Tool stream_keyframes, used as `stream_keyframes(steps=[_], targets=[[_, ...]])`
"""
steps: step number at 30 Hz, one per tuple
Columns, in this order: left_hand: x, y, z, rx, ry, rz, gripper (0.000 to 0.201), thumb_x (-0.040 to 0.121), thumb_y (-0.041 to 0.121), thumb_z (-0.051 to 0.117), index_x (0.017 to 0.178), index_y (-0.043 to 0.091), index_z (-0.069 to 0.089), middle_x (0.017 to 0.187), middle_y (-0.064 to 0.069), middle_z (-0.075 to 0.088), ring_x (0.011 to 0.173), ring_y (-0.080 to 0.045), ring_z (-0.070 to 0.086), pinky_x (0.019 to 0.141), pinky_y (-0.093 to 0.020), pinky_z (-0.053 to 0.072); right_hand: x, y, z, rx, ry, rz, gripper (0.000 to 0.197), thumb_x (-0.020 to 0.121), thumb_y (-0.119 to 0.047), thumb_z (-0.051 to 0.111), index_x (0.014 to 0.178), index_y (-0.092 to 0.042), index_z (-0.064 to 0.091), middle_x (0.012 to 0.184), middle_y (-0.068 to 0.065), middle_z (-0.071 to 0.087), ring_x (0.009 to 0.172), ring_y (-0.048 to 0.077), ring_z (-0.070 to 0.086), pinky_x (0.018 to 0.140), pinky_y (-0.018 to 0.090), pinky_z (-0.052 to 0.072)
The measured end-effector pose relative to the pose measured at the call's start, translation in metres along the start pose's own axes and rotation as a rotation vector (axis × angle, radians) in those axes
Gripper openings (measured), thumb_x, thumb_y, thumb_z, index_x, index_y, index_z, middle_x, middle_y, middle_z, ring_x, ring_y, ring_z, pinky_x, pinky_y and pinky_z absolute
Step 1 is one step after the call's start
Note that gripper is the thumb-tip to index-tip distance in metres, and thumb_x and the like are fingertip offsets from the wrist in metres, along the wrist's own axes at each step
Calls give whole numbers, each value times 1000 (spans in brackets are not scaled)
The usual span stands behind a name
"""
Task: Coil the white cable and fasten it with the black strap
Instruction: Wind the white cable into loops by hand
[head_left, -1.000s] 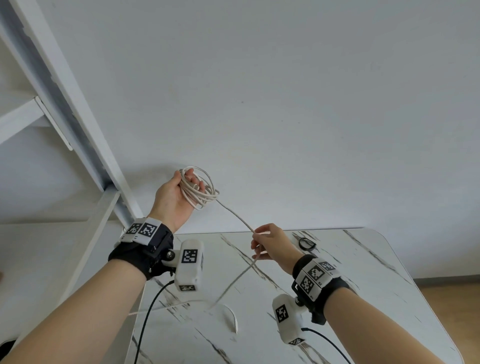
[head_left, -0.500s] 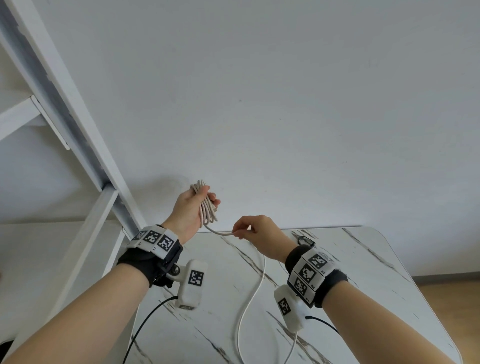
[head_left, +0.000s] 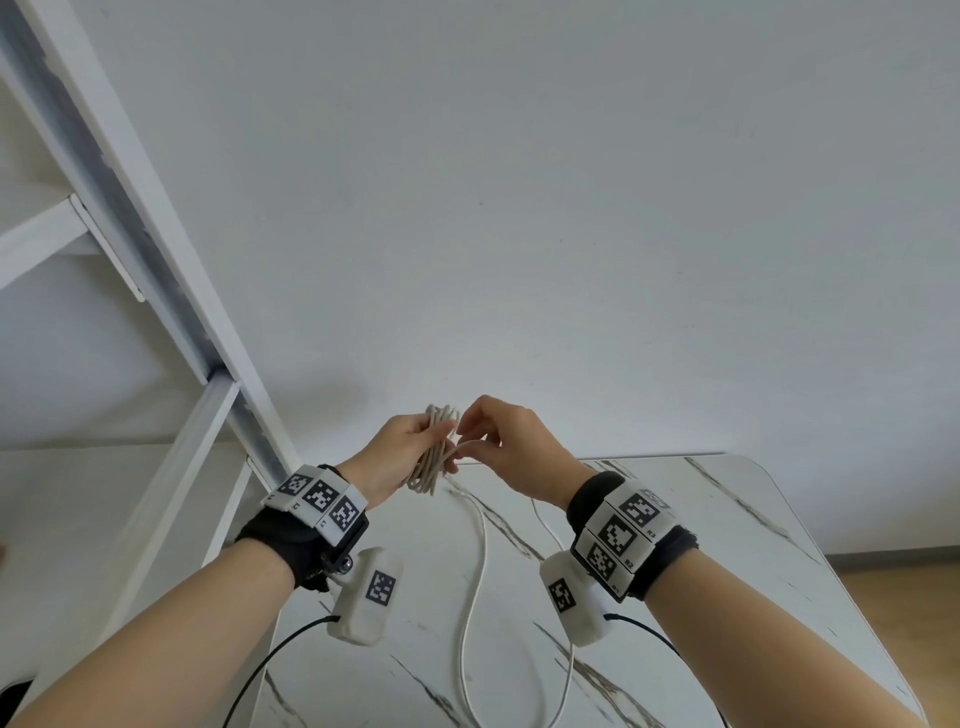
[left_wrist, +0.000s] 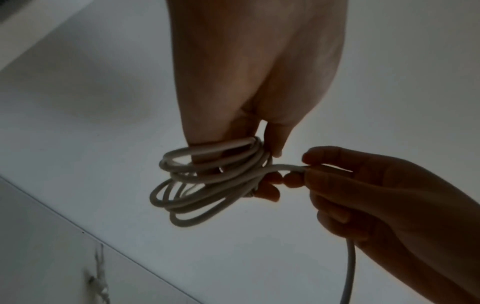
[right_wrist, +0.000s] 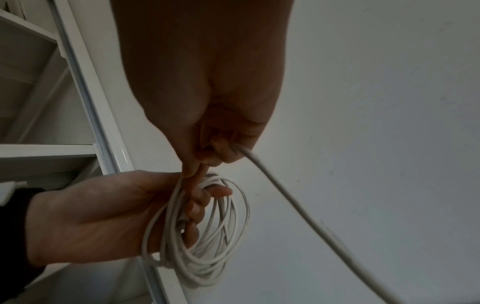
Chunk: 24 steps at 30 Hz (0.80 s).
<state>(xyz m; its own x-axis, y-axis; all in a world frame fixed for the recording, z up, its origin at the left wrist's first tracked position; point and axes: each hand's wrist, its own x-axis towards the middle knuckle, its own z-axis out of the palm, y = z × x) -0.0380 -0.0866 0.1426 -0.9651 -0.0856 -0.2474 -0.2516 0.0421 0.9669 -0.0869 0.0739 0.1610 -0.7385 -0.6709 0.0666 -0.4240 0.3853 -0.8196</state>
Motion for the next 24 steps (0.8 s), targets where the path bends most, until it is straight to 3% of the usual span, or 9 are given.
stream_keyframes(steps=[4, 7, 9, 11, 14, 16, 20, 24], targets=[[-5, -1, 0, 17, -132, -76, 31, 99, 23, 41, 83, 0, 56, 69, -12, 57, 57, -20, 59, 51, -21, 47, 2, -2, -5, -55, -12, -4, 9, 80, -12, 69, 83, -15, 62, 72, -14, 60, 51, -5, 50, 52, 6, 38], [-6, -2, -1, -41, -199, -168, 35, 100, 26, 39, 89, -1, 57, 65, -9, 59, 55, -21, 58, 55, -27, 48, 5, -2, -10, -61, -48, 1, 6, 80, -8, 68, 85, -11, 67, 54, -25, 59, 47, -5, 49, 47, 5, 35], [-6, -1, -3, -84, -278, -229, 44, 100, 36, 35, 98, -2, 58, 68, -8, 57, 57, -20, 56, 59, -29, 46, 6, -1, -13, -68, -42, 1, 6, 81, -10, 69, 87, -10, 69, 51, -34, 57, 47, -5, 50, 47, 5, 35], [-9, 4, -6, -130, -364, -276, 47, 98, 40, 34, 104, 0, 56, 71, -8, 53, 58, -18, 53, 59, -27, 46, 6, 0, -16, -63, -18, -1, 8, 80, -11, 70, 88, -8, 72, 51, -25, 60, 50, -6, 53, 51, 5, 38], [-16, 12, -9, -127, -409, -275, 39, 95, 35, 43, 100, 1, 61, 64, -4, 50, 53, -16, 52, 51, -22, 44, 7, 6, -20, -18, 23, 4, 12, 80, -7, 70, 91, -7, 74, 79, -1, 73, 71, 3, 64, 72, 12, 49], [-18, 14, -11, -117, -434, -246, 32, 91, 30, 52, 96, 1, 66, 59, -2, 48, 52, -15, 50, 52, -23, 42, 7, 13, -20, 11, 52, 28, 15, 80, -5, 70, 94, -6, 74, 89, 10, 75, 75, 8, 66, 75, 11, 50], [-17, 18, -17, -181, -471, -269, 41, 86, 28, 51, 109, -5, 60, 58, 1, 40, 52, -14, 44, 58, -26, 40, 7, 25, -17, -9, 115, 48, 18, 81, -10, 70, 98, -7, 73, 96, 9, 75, 81, 9, 65, 73, 2, 45], [-16, 20, -22, -360, -510, -251, 39, 84, 28, 57, 107, -3, 60, 59, 2, 40, 51, -13, 44, 62, -27, 43, 7, 35, -12, 11, 138, 78, 17, 84, -12, 67, 99, -8, 74, 93, 9, 76, 84, 13, 69, 80, 20, 52]])
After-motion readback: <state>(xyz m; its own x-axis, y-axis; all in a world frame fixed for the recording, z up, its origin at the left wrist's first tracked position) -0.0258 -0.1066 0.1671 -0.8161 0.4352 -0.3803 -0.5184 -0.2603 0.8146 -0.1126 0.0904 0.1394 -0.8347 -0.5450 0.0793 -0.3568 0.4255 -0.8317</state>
